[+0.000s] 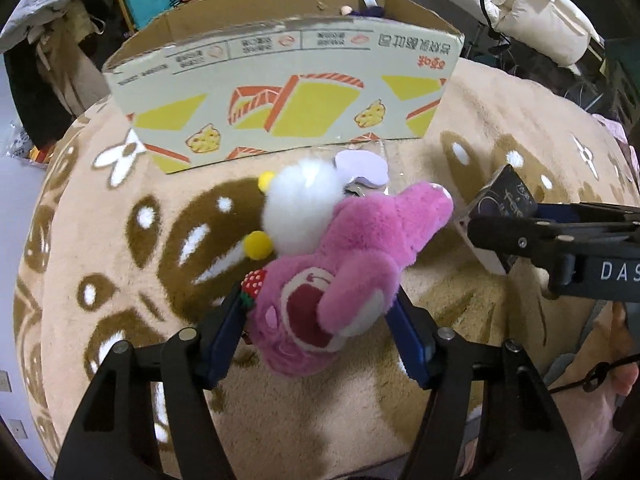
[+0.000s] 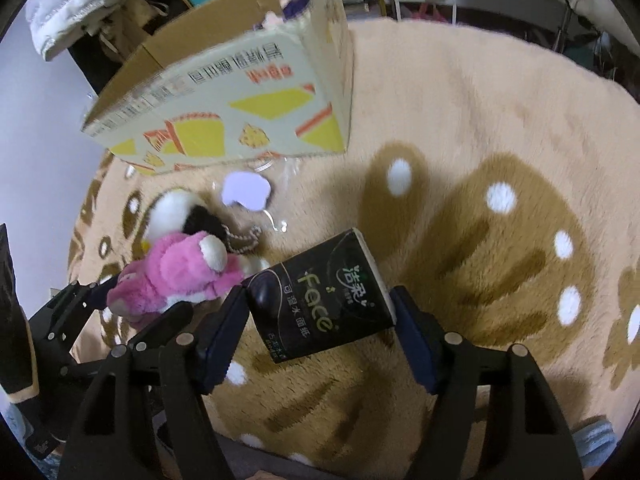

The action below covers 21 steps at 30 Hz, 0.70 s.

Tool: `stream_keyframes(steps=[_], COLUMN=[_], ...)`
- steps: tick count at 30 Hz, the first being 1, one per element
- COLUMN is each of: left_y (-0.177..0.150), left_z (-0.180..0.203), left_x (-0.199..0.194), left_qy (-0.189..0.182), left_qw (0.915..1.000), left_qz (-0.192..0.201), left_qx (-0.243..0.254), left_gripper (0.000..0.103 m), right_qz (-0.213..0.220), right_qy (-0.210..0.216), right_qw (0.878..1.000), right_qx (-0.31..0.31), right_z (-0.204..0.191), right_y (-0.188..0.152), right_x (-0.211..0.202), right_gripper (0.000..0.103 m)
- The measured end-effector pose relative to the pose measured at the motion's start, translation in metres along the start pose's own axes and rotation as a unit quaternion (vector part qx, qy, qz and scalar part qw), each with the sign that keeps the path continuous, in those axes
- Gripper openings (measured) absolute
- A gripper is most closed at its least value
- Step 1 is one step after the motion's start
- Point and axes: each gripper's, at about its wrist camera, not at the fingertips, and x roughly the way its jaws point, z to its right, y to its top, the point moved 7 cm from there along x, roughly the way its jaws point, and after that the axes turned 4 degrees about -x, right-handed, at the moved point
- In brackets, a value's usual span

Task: Organize soft objects
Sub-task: 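Lift pink bear plush with left gripper while right gripper lifts black pack toward box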

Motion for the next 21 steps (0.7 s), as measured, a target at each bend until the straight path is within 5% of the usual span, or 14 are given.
stream_keyframes(steps=[11,21], left_y=[0.013,0.029], left_z=[-0.015,-0.029], left_x=[-0.038,-0.082], left_qy=[0.043,0.063], left_qw=[0.9965,0.9846], left_qz=[0.071,0.16], left_qx=[-0.015,-0.032], left_gripper=[0.066,0.066], right_qz=[0.14,0.218], right_qy=[0.025,0.024], right_qw=[0.99,0.974], right_qx=[-0.021,-0.05], right_z=[-0.013,-0.031], right_y=[0.028,0.046], right_x=[-0.048,-0.074], right_gripper=[0.075,0.075])
